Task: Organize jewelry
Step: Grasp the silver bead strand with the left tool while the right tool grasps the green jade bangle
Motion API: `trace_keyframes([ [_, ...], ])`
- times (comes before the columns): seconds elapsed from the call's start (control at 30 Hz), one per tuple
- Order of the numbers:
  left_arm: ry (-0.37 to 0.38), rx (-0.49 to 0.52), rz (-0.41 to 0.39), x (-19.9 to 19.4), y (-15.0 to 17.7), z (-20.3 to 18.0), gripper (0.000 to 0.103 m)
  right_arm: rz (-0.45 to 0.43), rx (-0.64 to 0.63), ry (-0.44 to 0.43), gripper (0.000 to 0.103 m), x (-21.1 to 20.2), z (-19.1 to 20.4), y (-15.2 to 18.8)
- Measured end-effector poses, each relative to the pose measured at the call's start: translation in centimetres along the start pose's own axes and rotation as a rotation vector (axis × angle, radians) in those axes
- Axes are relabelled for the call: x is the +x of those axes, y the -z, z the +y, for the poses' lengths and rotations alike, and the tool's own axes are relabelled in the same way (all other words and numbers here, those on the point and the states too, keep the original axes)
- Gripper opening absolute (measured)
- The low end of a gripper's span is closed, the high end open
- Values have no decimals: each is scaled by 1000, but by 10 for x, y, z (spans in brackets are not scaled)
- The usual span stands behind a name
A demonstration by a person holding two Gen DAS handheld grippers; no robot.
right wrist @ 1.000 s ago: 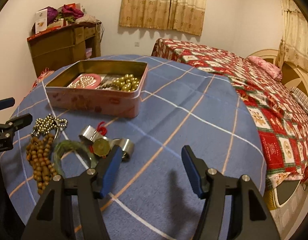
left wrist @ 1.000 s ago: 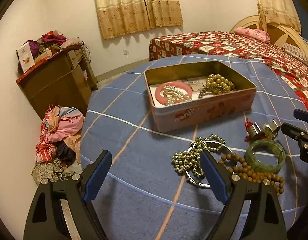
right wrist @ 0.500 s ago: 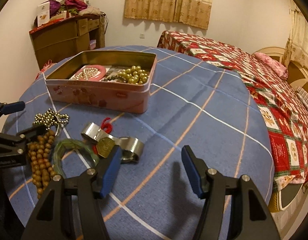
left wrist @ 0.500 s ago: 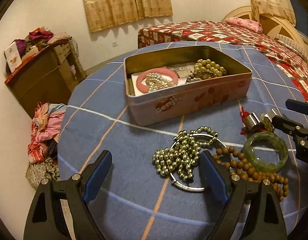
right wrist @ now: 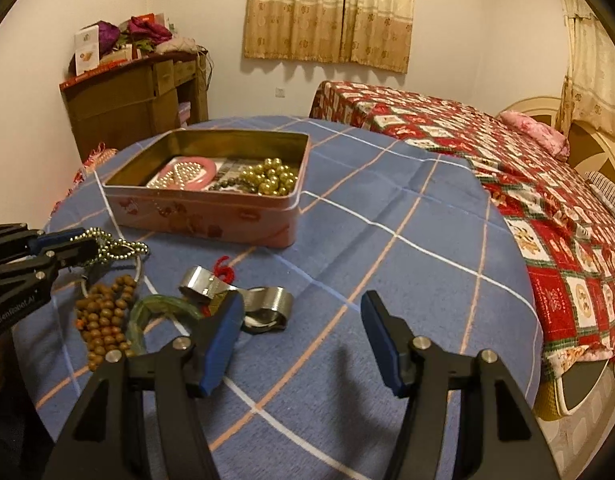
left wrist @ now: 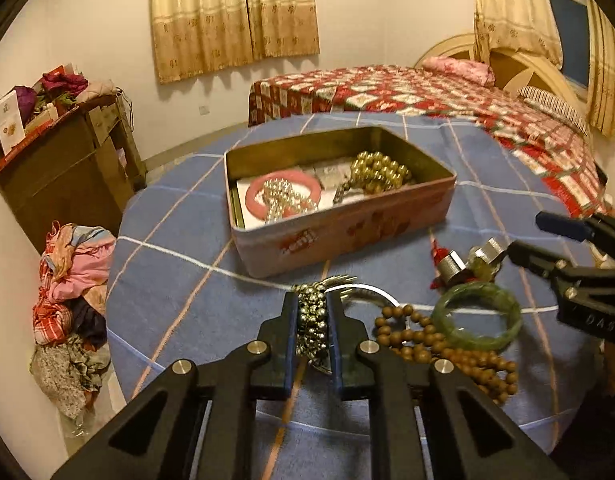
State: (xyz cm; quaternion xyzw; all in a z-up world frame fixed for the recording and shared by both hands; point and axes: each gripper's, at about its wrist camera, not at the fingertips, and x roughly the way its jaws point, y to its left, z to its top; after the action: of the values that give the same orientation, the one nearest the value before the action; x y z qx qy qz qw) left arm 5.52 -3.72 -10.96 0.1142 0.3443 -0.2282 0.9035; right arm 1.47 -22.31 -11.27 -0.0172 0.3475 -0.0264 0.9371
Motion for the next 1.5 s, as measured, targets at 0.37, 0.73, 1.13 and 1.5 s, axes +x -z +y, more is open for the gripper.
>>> trace_keyframes([
  [0.37, -25, -11, -69, -31, -7, 2, 10, -15, -66, -68, 63, -12, 23, 5],
  [0.73, -13, -90, -9, -26, 10, 17, 10, 4, -139, -174, 54, -17, 42, 18],
  [1.13, -14, -80, 34, -13, 23, 11, 10, 27, -224, -124, 47, -2, 60, 23],
  [1.5, -3, -99, 51, -6, 25, 16, 10, 46, -270, -105, 40, 7, 68, 11],
])
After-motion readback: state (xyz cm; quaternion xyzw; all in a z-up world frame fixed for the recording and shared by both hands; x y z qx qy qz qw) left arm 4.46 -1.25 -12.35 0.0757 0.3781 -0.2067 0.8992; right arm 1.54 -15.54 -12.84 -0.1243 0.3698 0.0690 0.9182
